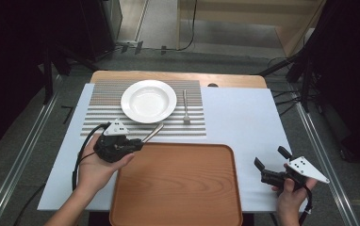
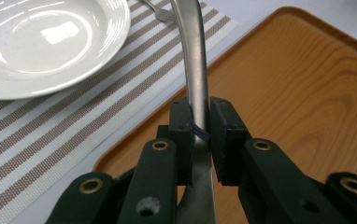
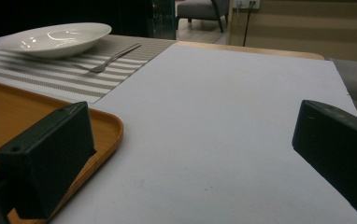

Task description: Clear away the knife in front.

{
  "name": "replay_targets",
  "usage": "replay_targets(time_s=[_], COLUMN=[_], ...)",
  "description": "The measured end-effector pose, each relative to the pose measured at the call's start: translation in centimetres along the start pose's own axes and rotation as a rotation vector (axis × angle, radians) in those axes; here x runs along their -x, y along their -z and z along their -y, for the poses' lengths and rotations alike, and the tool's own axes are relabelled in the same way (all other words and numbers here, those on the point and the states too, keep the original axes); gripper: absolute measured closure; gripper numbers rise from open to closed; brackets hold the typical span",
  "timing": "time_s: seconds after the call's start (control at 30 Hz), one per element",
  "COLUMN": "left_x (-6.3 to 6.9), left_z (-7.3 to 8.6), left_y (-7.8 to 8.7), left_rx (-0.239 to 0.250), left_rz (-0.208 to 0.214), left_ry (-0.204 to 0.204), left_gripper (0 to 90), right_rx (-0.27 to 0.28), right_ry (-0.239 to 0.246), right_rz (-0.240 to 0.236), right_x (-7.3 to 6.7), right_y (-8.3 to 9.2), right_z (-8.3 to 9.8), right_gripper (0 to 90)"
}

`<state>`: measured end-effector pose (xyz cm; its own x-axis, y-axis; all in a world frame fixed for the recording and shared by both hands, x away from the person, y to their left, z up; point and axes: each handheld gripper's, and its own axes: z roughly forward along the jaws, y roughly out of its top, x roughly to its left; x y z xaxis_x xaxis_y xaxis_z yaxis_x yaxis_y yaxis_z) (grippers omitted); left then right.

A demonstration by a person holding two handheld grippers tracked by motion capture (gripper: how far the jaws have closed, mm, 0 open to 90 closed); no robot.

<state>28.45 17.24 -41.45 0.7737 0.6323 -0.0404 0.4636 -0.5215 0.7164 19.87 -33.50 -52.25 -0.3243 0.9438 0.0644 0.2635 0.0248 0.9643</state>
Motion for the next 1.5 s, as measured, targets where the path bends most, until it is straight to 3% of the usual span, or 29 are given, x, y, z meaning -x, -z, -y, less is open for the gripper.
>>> replay_targets(time_s=[0.17,0.6,0.77,0.97,1.2,1.5], left_x=[0.8,2.1,2.1,2.4,2.9,3.1], left_z=[1.4,4.3,6.2,7.3,8.1,8.0], left_y=[-0.6,-1.7,-2.2,-2.7,-3.6,-3.9], left_rx=[-0.002,-0.020,-0.020,-0.037,-0.071,-0.065], left_rz=[0.025,0.039,0.054,0.066,0.081,0.091], left_ry=[0.017,0.048,0.097,0.124,0.128,0.145], left_gripper=[79.8,79.8,79.7,79.8,79.7,79.6], right_rx=[0.003,0.001,0.000,0.002,0.003,0.001], right_ry=[-0.003,-0.008,-0.002,-0.004,-0.001,0.000], right_rz=[0.001,0.006,0.005,0.002,0.000,-0.003], right_x=[0.1,0.1,0.0,0.0,0.1,0.0], right_y=[0.0,0.0,0.0,0.0,0.0,0.0], right_z=[0.0,0.0,0.0,0.0,0.0,0.0], right_gripper=[0.0,0.0,0.0,0.0,0.0,0.0])
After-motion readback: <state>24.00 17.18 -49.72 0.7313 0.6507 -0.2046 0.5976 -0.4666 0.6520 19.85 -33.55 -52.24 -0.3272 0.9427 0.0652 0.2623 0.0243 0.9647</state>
